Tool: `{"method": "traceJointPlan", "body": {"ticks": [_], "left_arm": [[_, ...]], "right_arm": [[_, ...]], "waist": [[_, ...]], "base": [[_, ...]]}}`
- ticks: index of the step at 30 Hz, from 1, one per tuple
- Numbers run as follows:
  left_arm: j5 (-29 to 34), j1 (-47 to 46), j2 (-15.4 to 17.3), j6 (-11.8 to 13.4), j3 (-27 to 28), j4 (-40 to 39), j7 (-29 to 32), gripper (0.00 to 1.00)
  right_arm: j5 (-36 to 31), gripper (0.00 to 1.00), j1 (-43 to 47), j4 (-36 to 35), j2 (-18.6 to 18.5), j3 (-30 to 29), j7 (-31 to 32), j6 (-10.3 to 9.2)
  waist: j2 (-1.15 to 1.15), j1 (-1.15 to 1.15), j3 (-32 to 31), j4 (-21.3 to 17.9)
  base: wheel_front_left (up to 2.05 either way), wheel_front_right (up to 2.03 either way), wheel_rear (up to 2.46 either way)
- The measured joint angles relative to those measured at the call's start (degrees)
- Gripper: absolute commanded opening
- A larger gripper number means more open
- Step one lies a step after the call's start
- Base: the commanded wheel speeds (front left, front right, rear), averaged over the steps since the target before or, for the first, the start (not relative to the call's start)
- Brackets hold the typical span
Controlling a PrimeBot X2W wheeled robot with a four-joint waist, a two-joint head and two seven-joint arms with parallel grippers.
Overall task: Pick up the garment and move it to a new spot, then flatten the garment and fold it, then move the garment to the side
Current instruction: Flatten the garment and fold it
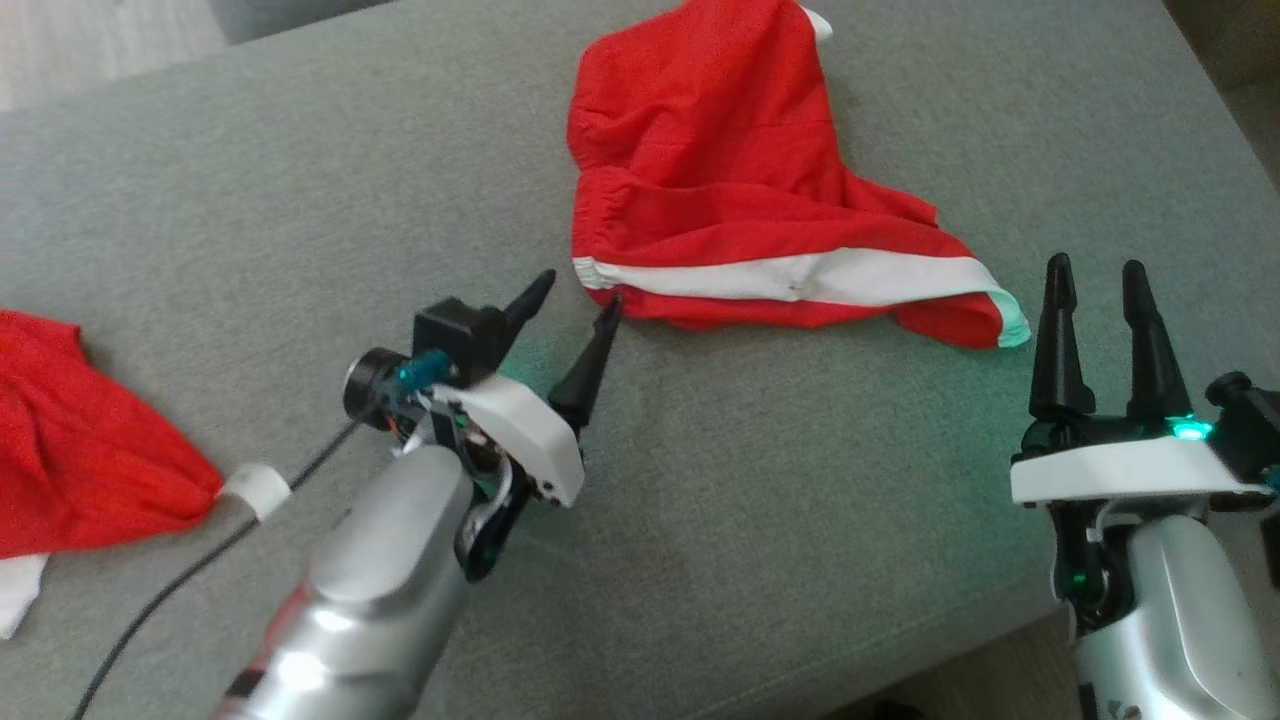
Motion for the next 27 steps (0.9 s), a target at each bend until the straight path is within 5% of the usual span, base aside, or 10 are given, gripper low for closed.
{"method": "traceJointPlan", "body": {"ticks": [14, 15, 16, 19, 27], "left_arm": [[-8.1, -4.2, 0.5, 0.0, -3.9, 4.1, 0.2, 1.00], [-8.6, -4.2, 0.5, 0.0, -4.2, 4.1, -0.1, 0.93], [-9.0, -4.3, 0.5, 0.0, -4.6, 4.2, -0.3, 0.58], [-9.8, -4.7, 0.8, 0.0, -6.0, 4.3, -2.0, 0.00], [-10.3, -6.4, 1.9, 0.0, -9.4, 4.3, -5.8, 0.00]], "right_arm": [[0.5, 1.00, 0.0, -0.5, 0.0, 0.2, 0.0, 0.00], [0.5, 1.00, 0.0, -0.5, 0.0, 0.2, 0.0, 0.00], [0.5, 1.00, 0.0, -0.5, 0.0, 0.2, 0.0, 0.00], [0.5, 1.00, 0.0, 0.1, 0.0, 0.1, 0.0, 0.00], [-2.7, 1.00, 0.0, 8.6, 0.0, -2.8, 0.0, 0.00]], "waist": [[0.00, 0.00, 2.0, -2.2], [0.00, 0.00, 1.9, -2.2], [0.00, 0.00, 1.8, -2.2], [0.00, 0.00, 1.6, -2.1], [0.00, -0.01, 1.2, -0.7]], "base": [[0.00, 0.00, 0.00], [0.00, 0.00, 0.00], [0.00, 0.00, 0.00], [0.00, 0.00, 0.00], [0.00, 0.00, 0.00]]}}
